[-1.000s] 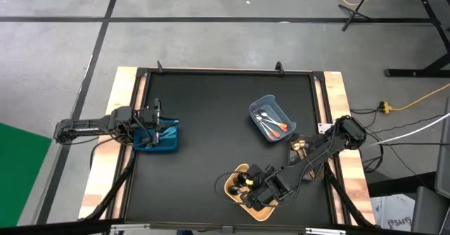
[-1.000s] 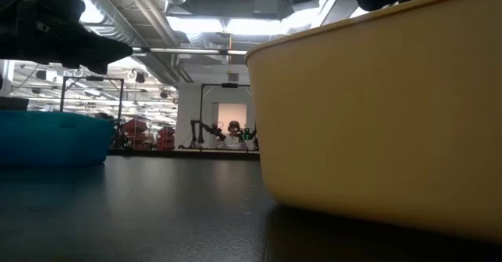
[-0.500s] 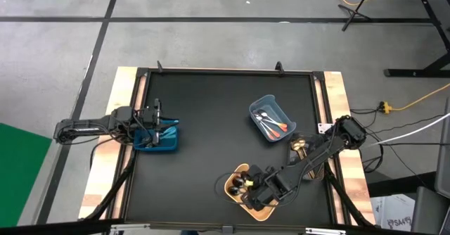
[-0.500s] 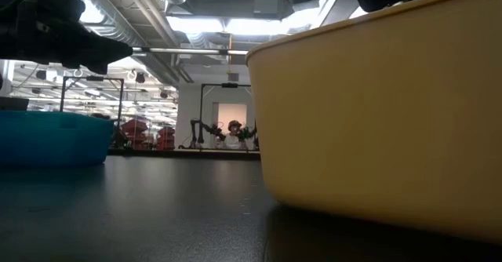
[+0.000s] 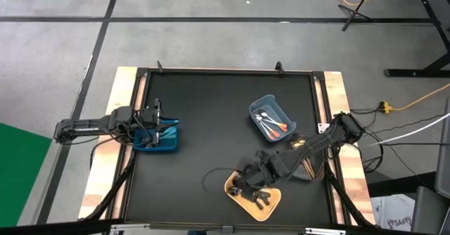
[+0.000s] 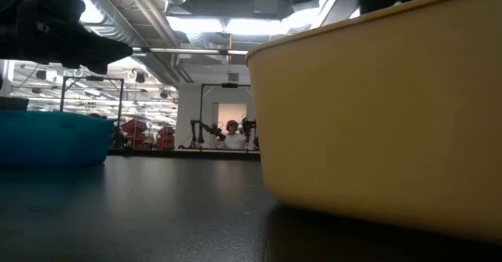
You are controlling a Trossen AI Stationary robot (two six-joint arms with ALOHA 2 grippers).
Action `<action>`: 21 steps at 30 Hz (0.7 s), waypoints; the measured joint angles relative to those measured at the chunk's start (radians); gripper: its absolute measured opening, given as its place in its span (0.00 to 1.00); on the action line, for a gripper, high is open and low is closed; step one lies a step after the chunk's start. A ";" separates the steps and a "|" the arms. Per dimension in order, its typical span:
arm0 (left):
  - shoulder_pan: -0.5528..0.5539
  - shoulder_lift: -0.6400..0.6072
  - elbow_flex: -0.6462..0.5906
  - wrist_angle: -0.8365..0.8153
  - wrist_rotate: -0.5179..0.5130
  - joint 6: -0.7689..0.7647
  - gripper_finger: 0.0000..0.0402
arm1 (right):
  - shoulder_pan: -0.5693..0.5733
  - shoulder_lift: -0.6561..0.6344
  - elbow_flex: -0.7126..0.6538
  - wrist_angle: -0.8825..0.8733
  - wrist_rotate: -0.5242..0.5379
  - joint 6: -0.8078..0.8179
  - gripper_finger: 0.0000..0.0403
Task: Sort silverware by color (type)
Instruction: Return to Home Position
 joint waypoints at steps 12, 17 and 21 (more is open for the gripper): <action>0.000 0.000 0.000 0.000 0.000 0.000 0.16 | -0.087 -0.002 0.441 -0.487 0.336 -0.500 0.15; 0.000 0.000 0.000 0.000 0.000 0.000 0.16 | -0.135 -0.028 0.528 -0.550 0.399 -0.666 0.15; 0.000 0.000 0.000 0.000 0.000 0.000 0.16 | -0.180 -0.111 0.494 -0.556 0.408 -0.715 0.15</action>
